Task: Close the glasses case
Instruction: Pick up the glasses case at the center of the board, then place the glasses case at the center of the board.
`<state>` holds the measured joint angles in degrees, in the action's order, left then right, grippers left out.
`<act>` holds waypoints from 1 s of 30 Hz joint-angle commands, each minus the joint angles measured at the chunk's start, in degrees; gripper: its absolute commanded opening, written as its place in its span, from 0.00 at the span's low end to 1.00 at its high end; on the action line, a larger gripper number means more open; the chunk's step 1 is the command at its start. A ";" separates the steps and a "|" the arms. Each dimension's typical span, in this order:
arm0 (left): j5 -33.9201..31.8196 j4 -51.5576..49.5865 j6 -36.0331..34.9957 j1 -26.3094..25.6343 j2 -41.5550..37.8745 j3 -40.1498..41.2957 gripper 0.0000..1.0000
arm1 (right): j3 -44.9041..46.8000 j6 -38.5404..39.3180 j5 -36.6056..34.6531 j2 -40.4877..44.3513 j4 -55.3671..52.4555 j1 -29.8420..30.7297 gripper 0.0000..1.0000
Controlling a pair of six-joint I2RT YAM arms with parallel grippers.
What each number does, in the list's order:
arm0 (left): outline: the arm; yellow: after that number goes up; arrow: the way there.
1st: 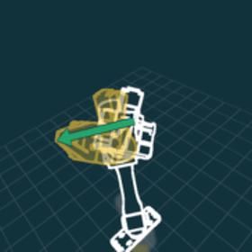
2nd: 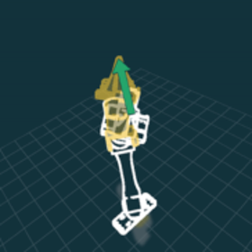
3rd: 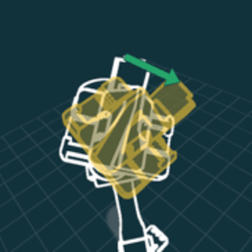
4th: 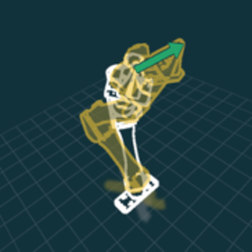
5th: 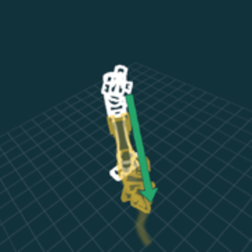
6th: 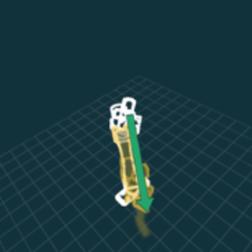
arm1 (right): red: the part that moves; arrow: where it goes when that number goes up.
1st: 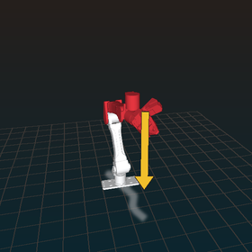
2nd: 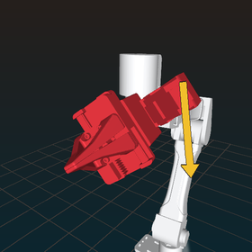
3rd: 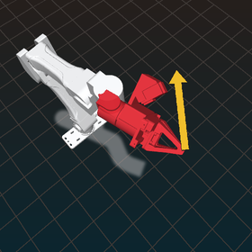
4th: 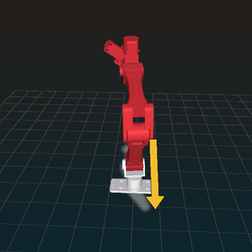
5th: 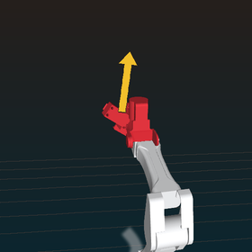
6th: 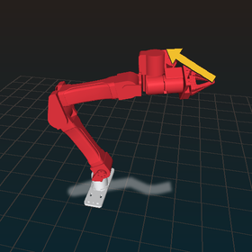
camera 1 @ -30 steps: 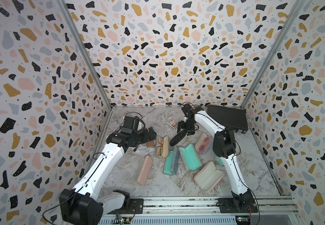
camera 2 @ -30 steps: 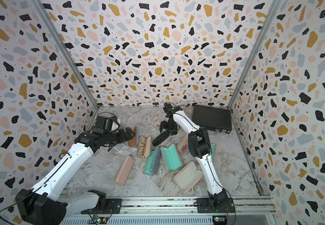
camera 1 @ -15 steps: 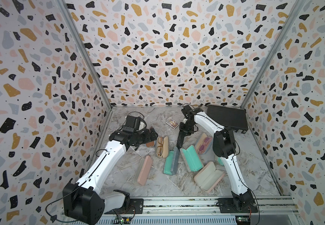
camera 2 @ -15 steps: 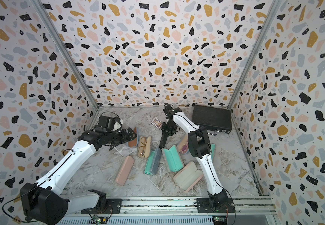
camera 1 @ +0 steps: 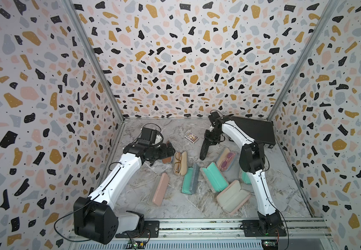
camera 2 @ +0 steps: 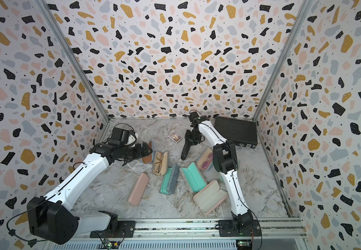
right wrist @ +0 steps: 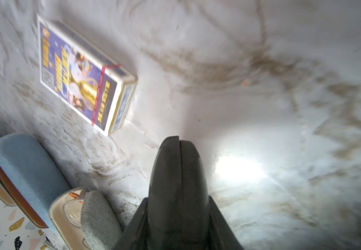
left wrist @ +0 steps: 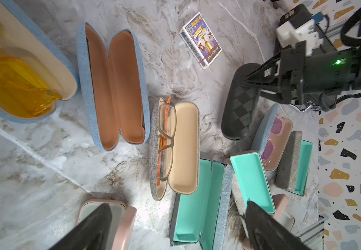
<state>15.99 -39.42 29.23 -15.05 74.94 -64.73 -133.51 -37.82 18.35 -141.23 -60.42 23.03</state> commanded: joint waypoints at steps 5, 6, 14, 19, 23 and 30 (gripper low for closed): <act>0.43 0.99 -0.94 0.55 1.91 -1.89 0.96 | -8.52 4.54 0.10 -2.07 -5.10 -5.89 0.19; 0.44 1.19 -0.81 0.54 2.20 -1.88 0.96 | -8.55 4.88 0.10 -2.40 -5.11 -6.43 0.20; 0.62 1.23 -0.58 0.49 3.55 -2.06 0.96 | -9.09 7.12 0.90 -4.71 -5.06 -8.54 0.29; 0.86 1.20 -0.37 0.53 3.82 -2.07 0.96 | -9.03 7.78 1.09 -4.76 -5.52 -8.70 0.41; 1.06 1.16 -0.16 0.47 3.20 -1.89 0.96 | -8.93 8.41 0.93 -3.61 -6.93 -8.69 0.54; 1.06 0.79 0.02 0.54 0.57 -1.68 0.97 | -1.87 10.75 -2.02 6.15 -8.14 -7.33 0.63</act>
<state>16.51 -39.07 29.26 -14.79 77.80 -64.79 -137.43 -28.91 18.37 -144.62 -65.71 14.66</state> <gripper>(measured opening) 0.967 0.625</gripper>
